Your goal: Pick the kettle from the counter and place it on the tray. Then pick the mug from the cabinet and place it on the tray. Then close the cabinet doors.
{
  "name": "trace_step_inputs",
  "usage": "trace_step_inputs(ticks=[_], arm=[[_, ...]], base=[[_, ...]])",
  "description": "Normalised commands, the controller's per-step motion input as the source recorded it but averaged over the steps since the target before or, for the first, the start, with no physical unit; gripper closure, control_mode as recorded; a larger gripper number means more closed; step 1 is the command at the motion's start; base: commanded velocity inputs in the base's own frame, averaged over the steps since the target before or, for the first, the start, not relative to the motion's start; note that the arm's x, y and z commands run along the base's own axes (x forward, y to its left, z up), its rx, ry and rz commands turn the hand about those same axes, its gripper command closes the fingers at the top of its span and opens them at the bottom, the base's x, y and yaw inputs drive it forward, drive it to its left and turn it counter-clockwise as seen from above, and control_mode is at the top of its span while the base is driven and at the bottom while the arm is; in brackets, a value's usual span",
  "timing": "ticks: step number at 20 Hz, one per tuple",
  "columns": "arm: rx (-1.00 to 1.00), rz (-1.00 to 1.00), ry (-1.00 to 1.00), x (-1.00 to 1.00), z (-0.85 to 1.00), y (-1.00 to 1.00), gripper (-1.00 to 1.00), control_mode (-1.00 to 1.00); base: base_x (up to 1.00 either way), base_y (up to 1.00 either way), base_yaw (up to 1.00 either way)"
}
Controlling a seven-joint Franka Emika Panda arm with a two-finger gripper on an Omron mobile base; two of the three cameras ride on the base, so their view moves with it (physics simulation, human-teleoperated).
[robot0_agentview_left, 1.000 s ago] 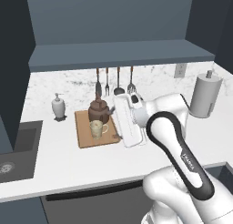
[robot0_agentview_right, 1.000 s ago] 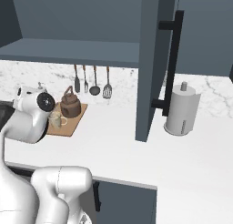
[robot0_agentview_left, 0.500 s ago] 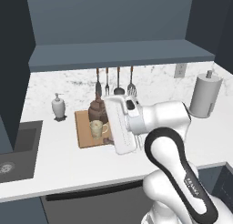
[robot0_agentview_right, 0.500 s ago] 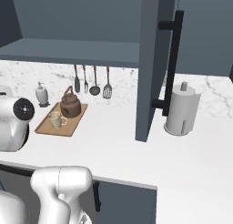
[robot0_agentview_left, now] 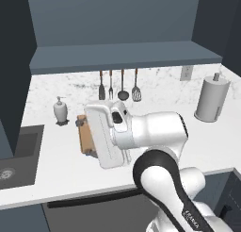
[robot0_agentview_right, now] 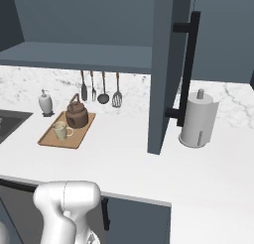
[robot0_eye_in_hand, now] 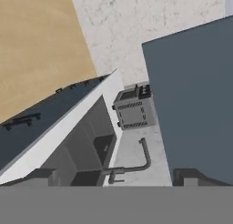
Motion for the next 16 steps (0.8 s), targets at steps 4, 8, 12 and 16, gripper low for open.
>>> trace_step_inputs(ticks=[4,8,12,16], arm=[[0.00,0.00,-0.04,-0.43,0.37,0.55,-1.00,-1.00],[-0.01,0.00,-0.05,-0.46,0.41,0.39,-1.00,-1.00],[0.00,0.00,-0.04,-0.52,0.38,0.31,-1.00,-1.00],[0.00,0.00,-0.04,-0.45,0.37,0.40,-1.00,-1.00]], base=[[0.00,0.00,0.00],[0.00,0.00,0.00],[0.00,0.00,0.00],[0.00,0.00,0.00]])
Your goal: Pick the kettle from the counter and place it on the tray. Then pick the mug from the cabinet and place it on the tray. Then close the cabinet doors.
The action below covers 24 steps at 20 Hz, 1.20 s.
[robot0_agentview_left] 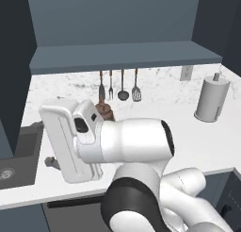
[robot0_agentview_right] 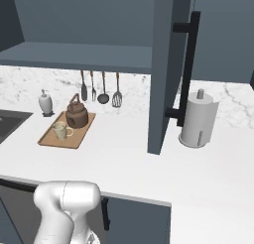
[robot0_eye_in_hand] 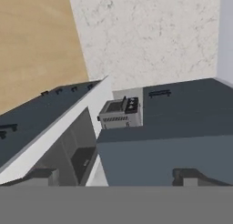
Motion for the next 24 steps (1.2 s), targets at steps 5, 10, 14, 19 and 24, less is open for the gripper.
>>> trace_step_inputs(ticks=[5,10,14,19,24], arm=[[0.00,0.00,0.00,-0.43,0.21,0.51,-1.00,-1.00],[0.00,-0.04,0.00,-0.20,0.18,0.46,-1.00,-1.00],[0.00,-0.09,0.00,0.00,0.05,0.44,-1.00,-1.00],[0.00,-0.09,0.00,0.22,0.00,0.52,-1.00,-1.00],[0.00,-0.09,0.00,0.33,0.00,0.62,-1.00,-1.00]], base=[[0.00,0.00,0.00],[0.00,0.00,0.00],[0.00,0.00,0.00],[0.00,0.00,0.00],[0.00,0.00,0.00]])
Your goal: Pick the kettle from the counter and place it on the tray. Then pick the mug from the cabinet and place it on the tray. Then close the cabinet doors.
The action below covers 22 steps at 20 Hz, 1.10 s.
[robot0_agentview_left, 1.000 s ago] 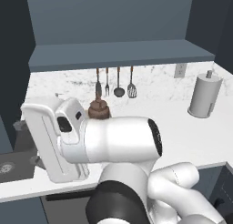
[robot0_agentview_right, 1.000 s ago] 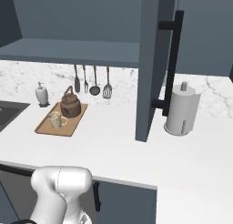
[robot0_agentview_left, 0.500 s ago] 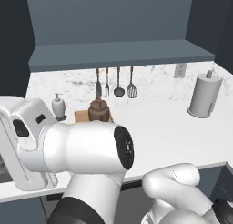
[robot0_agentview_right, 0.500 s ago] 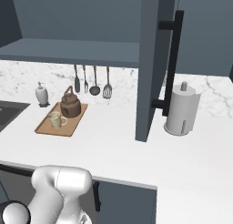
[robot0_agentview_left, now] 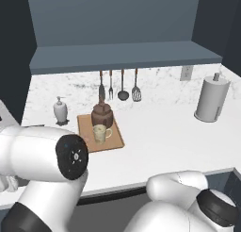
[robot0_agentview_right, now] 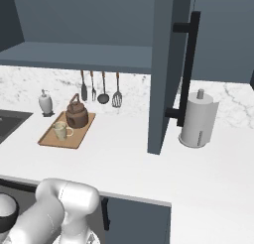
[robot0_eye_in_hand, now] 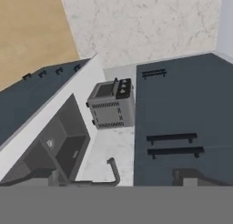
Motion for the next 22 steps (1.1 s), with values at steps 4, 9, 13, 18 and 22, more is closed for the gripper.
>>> trace_step_inputs(ticks=[4,9,13,18,22], arm=[[0.00,-0.09,0.00,0.39,0.00,0.54,-1.00,-1.00],[-0.05,-0.16,0.00,0.44,-0.06,0.21,-1.00,-1.00],[-0.06,-0.19,0.00,0.37,-0.12,0.07,-1.00,-1.00],[-0.04,-0.22,0.00,0.11,-0.01,-0.11,-1.00,-1.00],[0.00,-0.26,0.03,-0.09,0.08,-0.43,-1.00,-1.00]], base=[[0.00,0.00,0.00],[0.00,0.00,0.00],[0.00,0.00,0.00],[0.00,0.00,0.00],[0.00,0.00,0.00]])
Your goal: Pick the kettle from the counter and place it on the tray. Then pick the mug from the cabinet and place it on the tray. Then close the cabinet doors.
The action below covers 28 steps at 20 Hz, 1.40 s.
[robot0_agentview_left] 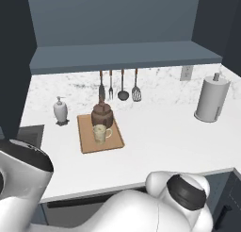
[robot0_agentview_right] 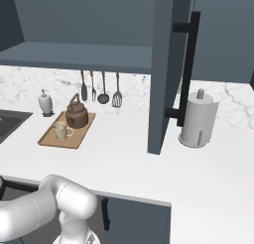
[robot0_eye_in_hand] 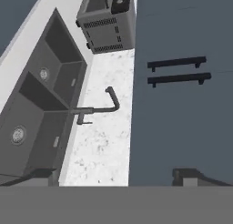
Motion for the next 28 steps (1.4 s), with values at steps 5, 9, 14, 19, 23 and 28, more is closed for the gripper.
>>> trace_step_inputs(ticks=[5,9,14,19,23,28], arm=[[0.00,-0.25,0.05,0.01,0.02,-0.54,-1.00,-1.00],[0.00,-0.20,0.02,0.24,0.00,-0.58,-1.00,-1.00],[0.00,-0.19,0.00,0.26,0.00,-0.63,-1.00,-1.00],[0.00,-0.20,0.00,0.22,0.00,-0.71,-1.00,-1.00],[0.00,-0.18,0.00,0.27,0.00,-0.82,-1.00,-1.00],[0.00,-0.19,0.00,0.44,0.00,-0.77,-1.00,-1.00]], base=[[0.00,0.00,0.00],[0.00,0.00,0.00],[0.00,0.00,0.00],[0.00,0.00,0.00],[0.00,0.00,0.00],[0.00,0.00,0.00]])
